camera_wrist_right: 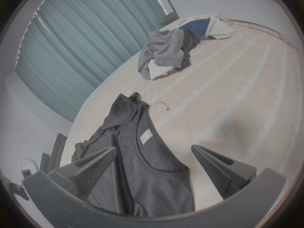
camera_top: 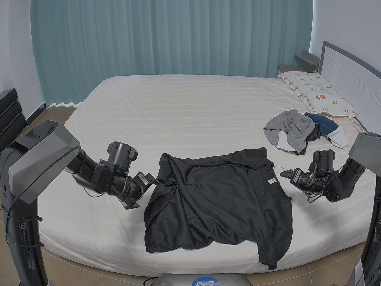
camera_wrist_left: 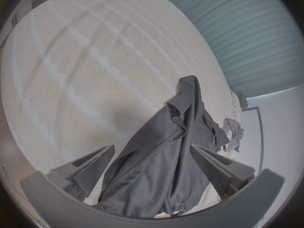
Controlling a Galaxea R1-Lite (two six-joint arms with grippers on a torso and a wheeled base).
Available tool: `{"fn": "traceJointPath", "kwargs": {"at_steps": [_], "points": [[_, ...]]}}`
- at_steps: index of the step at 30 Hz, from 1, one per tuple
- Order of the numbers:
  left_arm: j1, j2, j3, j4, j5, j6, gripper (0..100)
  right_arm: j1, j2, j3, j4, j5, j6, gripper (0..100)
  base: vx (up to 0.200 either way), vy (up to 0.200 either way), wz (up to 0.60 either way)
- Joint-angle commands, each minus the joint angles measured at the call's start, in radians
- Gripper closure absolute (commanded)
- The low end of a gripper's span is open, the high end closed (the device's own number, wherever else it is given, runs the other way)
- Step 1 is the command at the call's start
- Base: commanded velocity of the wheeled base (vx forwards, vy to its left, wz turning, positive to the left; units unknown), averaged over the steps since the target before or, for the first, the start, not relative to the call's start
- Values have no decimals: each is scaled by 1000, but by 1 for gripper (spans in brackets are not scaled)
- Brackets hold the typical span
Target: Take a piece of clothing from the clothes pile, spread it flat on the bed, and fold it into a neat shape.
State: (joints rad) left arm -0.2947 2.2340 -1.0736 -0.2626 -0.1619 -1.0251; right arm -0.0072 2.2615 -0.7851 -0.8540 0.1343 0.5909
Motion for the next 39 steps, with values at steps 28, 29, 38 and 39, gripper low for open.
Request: {"fn": "traceJointPath", "kwargs": {"at_steps": [28, 29, 38, 39], "points": [[-78, -134, 454, -443, -24, -75, 0, -23, -56, 431, -321, 120, -2, 0, -21, -7, 0], [-84, -134, 454, -443, -24, -76, 0, -19, -57, 432, -323, 120, -2, 0, 0, -200, 0], [-95, -134, 452, -445, -22, -75, 0, 6, -56, 440, -323, 119, 3, 0, 0, -200, 0], [-95, -134, 452, -445, -22, -75, 0, 6, -56, 440, -323, 119, 3, 0, 0, -200, 0]]}}
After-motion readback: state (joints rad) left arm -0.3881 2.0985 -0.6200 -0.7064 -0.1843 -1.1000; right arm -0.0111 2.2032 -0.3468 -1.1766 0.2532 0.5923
